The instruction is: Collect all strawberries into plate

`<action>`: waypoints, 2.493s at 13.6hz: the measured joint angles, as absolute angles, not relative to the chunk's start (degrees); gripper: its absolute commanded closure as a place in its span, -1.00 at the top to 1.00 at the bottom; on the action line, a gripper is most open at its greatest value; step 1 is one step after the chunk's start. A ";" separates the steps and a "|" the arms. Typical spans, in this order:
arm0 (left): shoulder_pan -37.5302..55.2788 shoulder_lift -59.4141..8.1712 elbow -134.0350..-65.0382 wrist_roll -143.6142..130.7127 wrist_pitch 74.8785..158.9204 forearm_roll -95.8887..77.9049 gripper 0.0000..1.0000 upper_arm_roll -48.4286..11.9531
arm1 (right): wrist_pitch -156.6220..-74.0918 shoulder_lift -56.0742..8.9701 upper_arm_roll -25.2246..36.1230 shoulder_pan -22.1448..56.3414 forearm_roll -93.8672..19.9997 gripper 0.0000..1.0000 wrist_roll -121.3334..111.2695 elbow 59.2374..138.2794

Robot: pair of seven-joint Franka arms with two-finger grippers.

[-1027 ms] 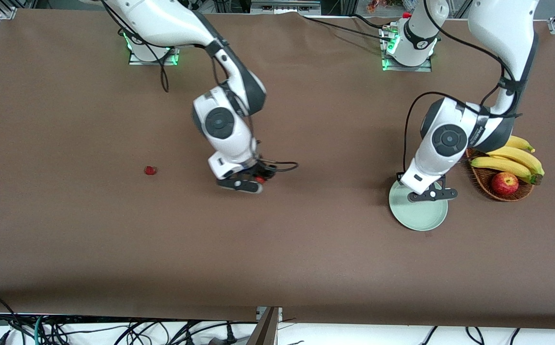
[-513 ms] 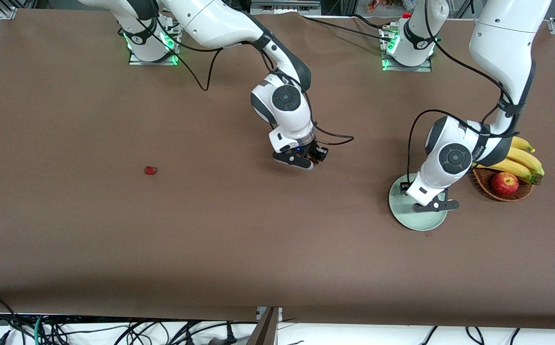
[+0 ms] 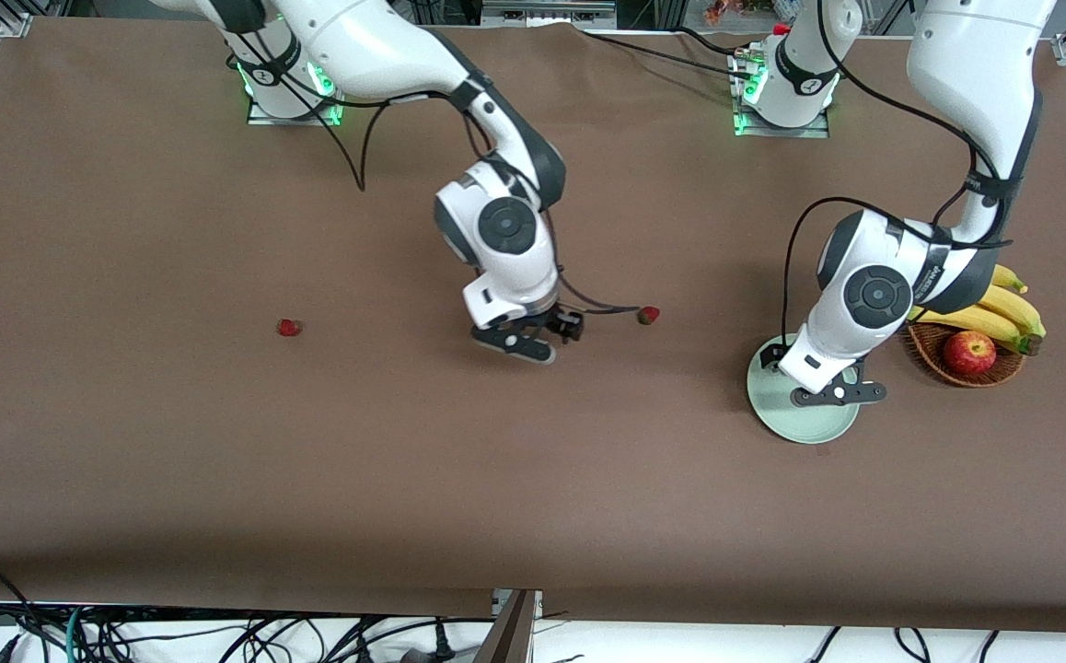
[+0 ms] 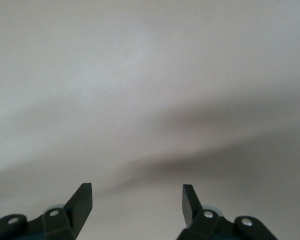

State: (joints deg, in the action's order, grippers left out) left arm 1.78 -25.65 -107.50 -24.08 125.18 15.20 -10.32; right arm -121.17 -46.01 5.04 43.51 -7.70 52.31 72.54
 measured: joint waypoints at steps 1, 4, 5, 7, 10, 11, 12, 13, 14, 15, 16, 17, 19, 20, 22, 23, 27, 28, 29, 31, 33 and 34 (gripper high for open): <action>1.89 -25.01 -106.41 -24.16 122.19 13.54 1.00 -11.63 | -117.00 -44.55 6.65 42.20 -7.64 0.62 47.38 72.84; 2.41 -24.55 -105.35 -26.31 119.48 6.34 1.00 -15.11 | -114.37 -39.81 14.45 40.98 -7.64 0.62 30.26 80.40; 3.04 -24.84 -105.39 -29.20 119.43 5.45 1.00 -16.11 | -116.04 -37.78 17.12 40.86 -7.66 0.62 24.34 85.08; 6.07 -26.01 -105.41 -37.27 120.08 5.25 1.00 -17.22 | -122.15 -33.46 21.74 40.60 -7.68 0.62 14.76 95.85; 11.61 -29.00 -105.74 -47.23 124.64 5.25 1.00 -17.45 | -126.49 -28.84 26.80 40.47 -7.74 0.62 5.22 106.91; 12.89 -30.17 -106.13 -49.34 126.52 5.25 1.00 -17.42 | -127.39 -28.08 27.79 40.36 -7.95 0.62 3.17 109.14; 13.95 -31.37 -106.58 -50.84 127.78 5.25 1.00 -17.41 | -129.02 -27.47 28.35 39.96 -8.60 0.61 1.12 111.48; 14.63 -32.39 -107.02 -51.65 128.40 5.25 1.00 -17.41 | -131.52 -27.10 28.58 39.32 -9.67 0.61 -1.26 114.03; 14.99 -33.13 -107.43 -52.01 128.76 5.25 1.00 -17.40 | -134.27 -26.96 28.63 38.54 -11.27 0.61 -3.82 116.66; 15.21 -33.53 -107.88 -52.18 129.24 5.25 1.00 -17.39 | -136.72 -26.96 28.64 37.76 -13.17 0.59 -6.34 119.10; 15.63 -33.79 -108.34 -52.21 129.62 5.25 1.00 -17.37 | -138.83 -26.96 28.65 37.22 -14.89 0.55 -8.49 121.13; 16.19 -34.00 -108.81 -52.38 130.30 5.25 0.83 -17.34 | -140.49 -26.99 28.65 36.91 -15.94 0.51 -9.94 122.51; 16.91 -34.35 -109.96 -52.54 131.65 6.53 0.13 -17.12 | -142.41 -27.18 28.64 36.75 -17.60 0.20 -11.41 123.86; 16.88 -34.43 -110.32 -52.62 131.87 7.92 -0.33 -16.92 | -142.64 -27.29 28.61 36.75 -18.49 -0.02 -12.06 124.12; 16.36 -34.34 -110.57 -52.61 132.23 8.97 -0.98 -16.43 | -142.77 -27.43 28.43 36.75 -19.89 -0.41 -12.61 124.31; 16.14 -34.19 -110.52 -52.60 132.28 9.02 -1.00 -16.42 | -142.85 -27.51 28.28 36.75 -20.61 -0.56 -12.69 124.32; 13.84 -32.96 -107.88 -49.70 126.97 9.71 -1.00 -15.96 | -143.34 -27.33 27.52 36.77 -21.68 -0.67 -12.77 123.90; 12.48 -32.24 -105.62 -46.76 122.52 9.80 -1.00 -15.91 | -143.07 -27.32 26.43 36.85 -22.44 -0.67 -12.05 122.71; 10.92 -31.51 -103.02 -43.17 118.08 9.87 -0.99 -15.86 | -141.81 -27.31 24.81 36.99 -22.72 -0.67 -9.54 120.39; 7.41 -30.49 -99.67 -35.23 113.28 9.98 -0.97 -15.74 | -137.36 -27.43 21.05 37.78 -22.80 -0.67 -0.65 113.16; 3.77 -30.53 -99.24 -26.26 112.51 11.15 -0.94 -15.45 | -134.13 -28.82 16.84 39.32 -22.81 -0.65 11.02 104.72; 1.93 -30.79 -99.25 -22.46 112.52 12.52 -0.91 -15.26 | -133.42 -30.52 14.89 40.41 -22.80 -0.64 17.27 100.47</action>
State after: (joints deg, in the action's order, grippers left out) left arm 1.93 -30.79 -99.25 -22.46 112.52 12.52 -15.26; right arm -133.42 -30.52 14.89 40.41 -22.80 17.27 100.47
